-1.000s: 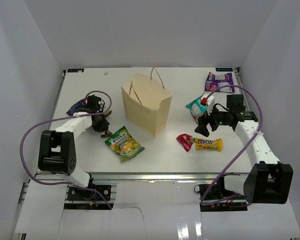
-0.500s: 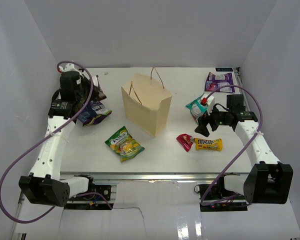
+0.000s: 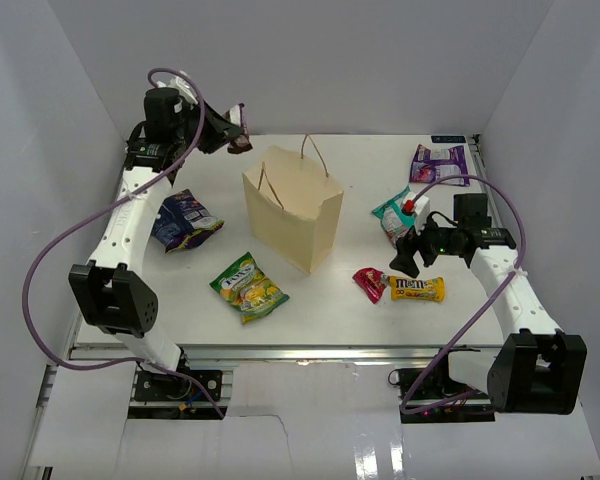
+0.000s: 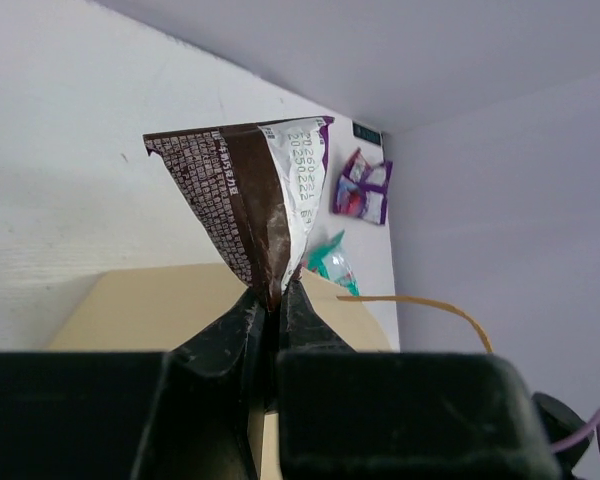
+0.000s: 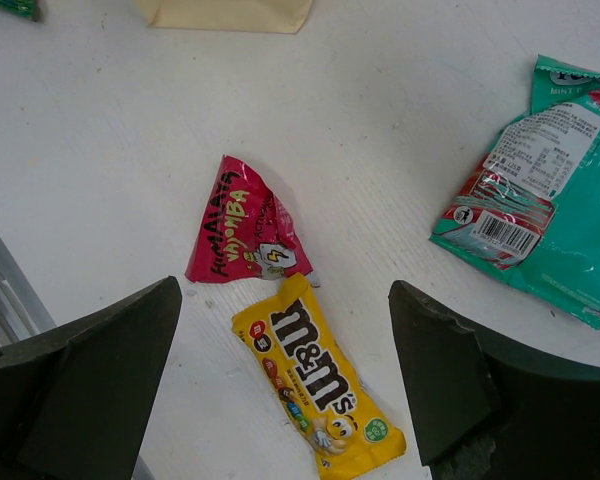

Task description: Place the snacks into the paper bag

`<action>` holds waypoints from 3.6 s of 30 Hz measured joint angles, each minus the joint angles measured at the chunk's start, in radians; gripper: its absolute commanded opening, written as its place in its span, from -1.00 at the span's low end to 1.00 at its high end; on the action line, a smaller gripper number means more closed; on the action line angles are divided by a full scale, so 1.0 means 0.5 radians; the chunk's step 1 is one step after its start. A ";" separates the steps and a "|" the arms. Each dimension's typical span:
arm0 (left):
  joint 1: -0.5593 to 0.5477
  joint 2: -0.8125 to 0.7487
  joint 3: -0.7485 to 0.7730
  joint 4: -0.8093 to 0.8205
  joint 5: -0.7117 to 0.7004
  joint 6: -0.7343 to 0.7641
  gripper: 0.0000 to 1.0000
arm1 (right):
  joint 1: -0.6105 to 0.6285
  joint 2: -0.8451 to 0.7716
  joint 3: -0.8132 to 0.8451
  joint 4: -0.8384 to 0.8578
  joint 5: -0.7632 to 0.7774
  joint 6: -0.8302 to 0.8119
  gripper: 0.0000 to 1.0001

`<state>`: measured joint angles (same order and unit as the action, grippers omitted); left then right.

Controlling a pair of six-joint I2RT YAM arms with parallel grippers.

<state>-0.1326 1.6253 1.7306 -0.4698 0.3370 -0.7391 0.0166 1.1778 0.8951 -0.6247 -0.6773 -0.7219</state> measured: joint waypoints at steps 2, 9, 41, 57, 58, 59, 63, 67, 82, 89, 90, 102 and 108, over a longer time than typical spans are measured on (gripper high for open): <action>-0.026 0.053 -0.002 0.002 0.095 -0.011 -0.90 | -0.002 0.000 -0.019 0.000 0.000 0.000 0.80; -0.100 0.043 -0.067 0.163 0.326 -0.013 -0.89 | -0.004 0.000 -0.023 -0.005 -0.014 0.000 0.81; 0.011 -0.434 -0.732 0.131 -0.100 0.221 0.47 | -0.004 0.020 -0.033 -0.005 -0.015 0.000 0.80; 0.812 -0.124 -1.405 -0.072 -0.522 -0.088 0.68 | -0.004 0.118 -0.032 -0.005 -0.060 0.014 0.80; 0.813 -0.059 -1.344 -0.083 -0.526 -0.065 0.63 | -0.004 0.118 -0.032 -0.005 -0.060 0.014 0.81; 0.813 0.021 -1.278 -0.085 -0.526 -0.036 0.55 | -0.004 0.118 -0.032 -0.004 -0.060 0.014 0.81; 0.813 0.240 -1.139 -0.068 -0.484 0.054 -0.08 | -0.005 0.119 -0.032 -0.005 -0.060 0.014 0.81; 0.813 0.218 -1.141 -0.014 -0.376 0.146 -0.68 | -0.005 0.126 -0.003 -0.057 -0.105 -0.061 0.83; 0.822 -0.927 -1.601 -0.044 0.169 0.114 -1.00 | 0.782 0.031 0.668 -0.716 -0.529 -1.122 0.80; 0.817 -1.400 -1.776 -0.195 0.347 -0.105 -1.00 | 1.775 -0.234 0.372 0.391 0.249 -0.623 0.80; 0.810 -1.444 -1.790 -0.235 0.371 -0.132 -1.00 | 1.878 -0.198 0.371 0.552 0.396 -0.552 0.80; 0.768 -1.746 -1.722 -0.595 0.618 -0.262 -1.00 | 2.379 0.512 0.437 1.345 1.076 -0.402 0.80; 0.768 -1.867 -1.697 -0.666 0.740 -0.307 -1.00 | 2.383 0.729 0.578 1.418 1.202 -0.422 0.80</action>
<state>0.2512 0.6918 0.8822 -0.8028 0.7071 -0.8928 1.2083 1.5425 1.1843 0.0845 -0.0765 -0.9329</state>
